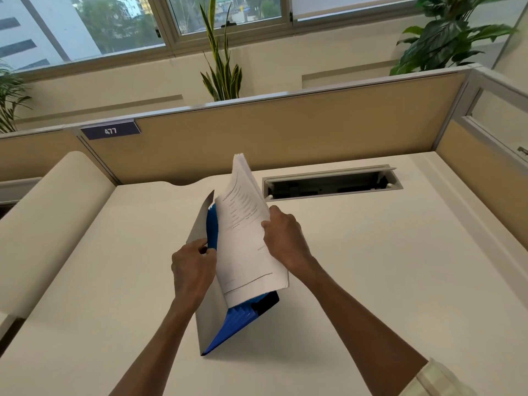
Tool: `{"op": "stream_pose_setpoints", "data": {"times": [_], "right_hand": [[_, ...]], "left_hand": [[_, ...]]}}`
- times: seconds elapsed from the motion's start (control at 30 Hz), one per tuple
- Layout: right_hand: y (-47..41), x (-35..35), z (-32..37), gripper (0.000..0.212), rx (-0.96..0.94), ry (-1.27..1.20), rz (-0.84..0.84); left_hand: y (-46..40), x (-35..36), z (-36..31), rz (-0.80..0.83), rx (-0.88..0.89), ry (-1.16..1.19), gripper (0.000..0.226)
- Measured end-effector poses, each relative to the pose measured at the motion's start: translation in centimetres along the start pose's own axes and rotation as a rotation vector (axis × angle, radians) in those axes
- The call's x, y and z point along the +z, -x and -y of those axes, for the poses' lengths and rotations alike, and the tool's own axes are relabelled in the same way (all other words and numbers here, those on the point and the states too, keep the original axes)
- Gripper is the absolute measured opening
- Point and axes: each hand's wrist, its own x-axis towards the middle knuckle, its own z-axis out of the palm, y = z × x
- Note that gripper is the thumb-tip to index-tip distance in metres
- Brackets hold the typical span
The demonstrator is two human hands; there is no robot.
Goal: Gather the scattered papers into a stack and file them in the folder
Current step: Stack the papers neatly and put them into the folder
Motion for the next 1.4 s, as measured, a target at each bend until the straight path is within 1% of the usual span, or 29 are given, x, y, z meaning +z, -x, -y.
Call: {"op": "stream_pose_setpoints", "data": {"times": [0.03, 0.1, 0.2, 0.37, 0.47, 0.53, 0.6, 0.67, 0.73, 0.77, 0.83, 0.87, 0.93, 0.97, 1.03, 1.07, 1.1, 1.17, 1.23, 1.27, 1.33, 1.4], "right_hand": [[-0.2, 0.0, 0.1, 0.018, -0.012, 0.014, 0.027], [-0.3, 0.3, 0.4, 0.016, -0.037, 0.035, 0.051], [-0.4, 1.3, 0.7, 0.012, -0.06, 0.072, 0.066], [-0.5, 3.7, 1.4, 0.008, -0.002, 0.104, 0.122], [-0.2, 5.2, 1.9, 0.002, 0.03, 0.086, 0.116], [-0.1, 6.1, 2.3, 0.007, 0.033, 0.094, 0.091], [0.0, 6.9, 2.6, 0.018, 0.038, 0.095, 0.08], [-0.1, 7.1, 2.6, 0.024, 0.045, 0.08, 0.122], [-0.2, 7.1, 2.0, 0.026, 0.002, 0.095, 0.194], [-0.2, 7.0, 1.7, 0.03, -0.02, 0.119, 0.217], [-0.2, 6.7, 0.8, 0.035, -0.019, 0.12, 0.187], [-0.1, 6.6, 0.4, 0.032, -0.008, 0.094, 0.138], [0.1, 6.2, -0.4, 0.012, -0.022, 0.089, 0.0], [0.3, 6.1, -0.9, 0.006, -0.039, 0.12, -0.053], [0.4, 6.0, -2.2, 0.027, -0.021, 0.198, -0.103], [0.4, 5.8, -2.9, 0.031, 0.016, 0.202, -0.091], [0.5, 5.8, -3.7, 0.027, 0.036, 0.19, -0.076], [0.4, 5.9, -5.5, 0.006, 0.052, 0.161, -0.025], [0.4, 6.3, -7.2, 0.025, 0.09, 0.131, -0.019], [0.4, 6.4, -7.7, 0.028, 0.129, 0.07, -0.031], [0.4, 6.5, -8.2, 0.026, 0.177, 0.028, -0.046], [0.4, 6.7, -8.4, 0.023, 0.187, 0.021, -0.046]], "left_hand": [[0.0, 0.0, 0.1, 0.006, -0.003, 0.002, 0.016], [0.1, 0.0, 0.0, 0.009, -0.006, -0.018, 0.031], [0.4, 0.0, -0.2, 0.021, 0.014, -0.01, 0.033], [0.5, -0.1, -0.4, 0.018, 0.059, -0.008, 0.033], [0.6, -0.1, -0.3, 0.033, 0.067, 0.004, 0.034], [0.7, 0.0, -0.2, 0.04, 0.071, 0.002, 0.034], [0.7, 0.1, -0.1, 0.04, 0.083, 0.01, 0.033], [0.7, 0.2, 0.0, 0.032, 0.095, 0.01, 0.032], [0.6, 0.3, 0.2, 0.029, 0.098, 0.006, 0.031], [0.5, 0.3, 0.3, 0.029, 0.093, 0.003, 0.031], [0.4, 0.5, 0.6, 0.029, 0.088, -0.005, 0.03], [0.3, 0.6, 0.7, 0.027, 0.088, -0.009, 0.03], [0.2, 0.7, 0.7, 0.02, 0.09, -0.01, 0.03], [0.2, 0.7, 0.7, 0.021, 0.089, -0.009, 0.03], [0.2, 1.0, 0.7, 0.031, 0.087, -0.005, 0.031], [0.2, 1.2, 0.6, 0.039, 0.087, -0.004, 0.032], [0.3, 1.4, 0.6, 0.049, 0.089, -0.004, 0.033], [0.5, 1.8, 0.6, 0.067, 0.1, -0.005, 0.033], [0.7, 2.2, 0.5, 0.078, 0.106, -0.006, 0.033], [0.8, 2.5, 0.4, 0.082, 0.106, -0.006, 0.034], [1.2, 3.2, 0.2, 0.095, 0.113, -0.012, 0.031], [1.6, 4.4, 0.1, 0.122, 0.136, -0.036, 0.023]]}}
